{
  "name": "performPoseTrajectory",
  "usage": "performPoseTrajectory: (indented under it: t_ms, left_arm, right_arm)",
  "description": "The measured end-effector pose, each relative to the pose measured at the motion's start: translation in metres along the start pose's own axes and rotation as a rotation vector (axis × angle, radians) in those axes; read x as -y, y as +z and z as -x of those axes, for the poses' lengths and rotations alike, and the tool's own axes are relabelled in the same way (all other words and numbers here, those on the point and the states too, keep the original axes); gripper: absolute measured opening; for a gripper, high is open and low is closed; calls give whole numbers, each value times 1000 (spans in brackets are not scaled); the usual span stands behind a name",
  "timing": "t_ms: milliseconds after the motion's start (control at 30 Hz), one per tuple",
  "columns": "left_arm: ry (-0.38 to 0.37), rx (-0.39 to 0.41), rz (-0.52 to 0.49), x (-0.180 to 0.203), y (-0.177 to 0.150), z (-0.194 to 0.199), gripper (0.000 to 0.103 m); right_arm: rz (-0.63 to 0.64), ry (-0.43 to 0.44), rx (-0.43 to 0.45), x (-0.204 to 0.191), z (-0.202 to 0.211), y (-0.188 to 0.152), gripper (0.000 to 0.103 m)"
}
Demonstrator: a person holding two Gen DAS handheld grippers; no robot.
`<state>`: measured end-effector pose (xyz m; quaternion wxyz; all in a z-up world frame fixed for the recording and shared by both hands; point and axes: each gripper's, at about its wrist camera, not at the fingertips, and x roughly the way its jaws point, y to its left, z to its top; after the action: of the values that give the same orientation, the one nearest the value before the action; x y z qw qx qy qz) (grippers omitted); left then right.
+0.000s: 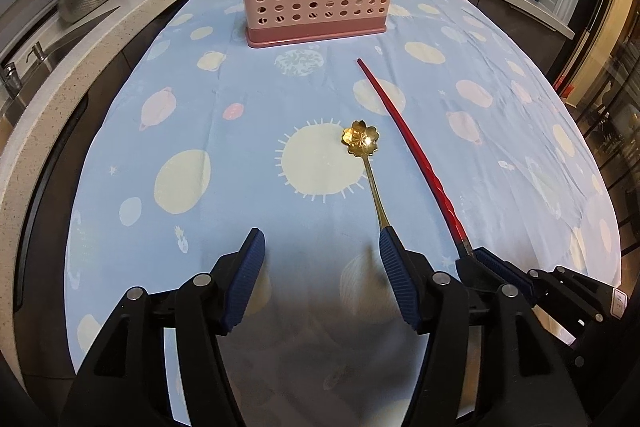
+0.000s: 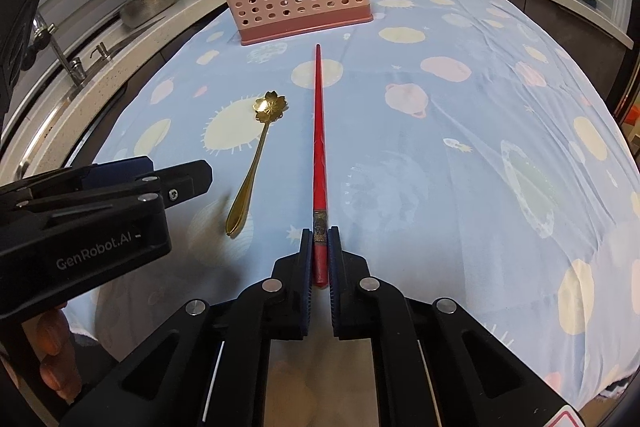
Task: Organize utensils
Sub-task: 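Grasp the gold spoon handle with the left tool while the right tool grasps the last red chopstick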
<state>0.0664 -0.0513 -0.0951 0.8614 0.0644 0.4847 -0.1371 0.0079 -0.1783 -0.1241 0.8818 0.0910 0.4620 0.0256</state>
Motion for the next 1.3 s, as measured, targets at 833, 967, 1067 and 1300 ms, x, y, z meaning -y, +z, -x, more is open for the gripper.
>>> performPoseTrajectory:
  t_ms: [833, 967, 1067, 1300]
  left_arm:
    - [-40, -37, -60, 20, -11, -16, 11]
    - [-65, -44, -44, 17, -12, -12, 11]
    - [-72, -40, -41, 15, -13, -7, 10]
    - [-86, -13, -6, 4, -9, 14, 10]
  right_arm:
    - [-55, -13, 0, 17, 9, -8, 7]
    - [-57, -7, 9, 17, 15, -8, 7]
    - [-59, -2, 21, 17, 21, -6, 7]
    - [-59, 22, 63, 13, 41, 4, 7]
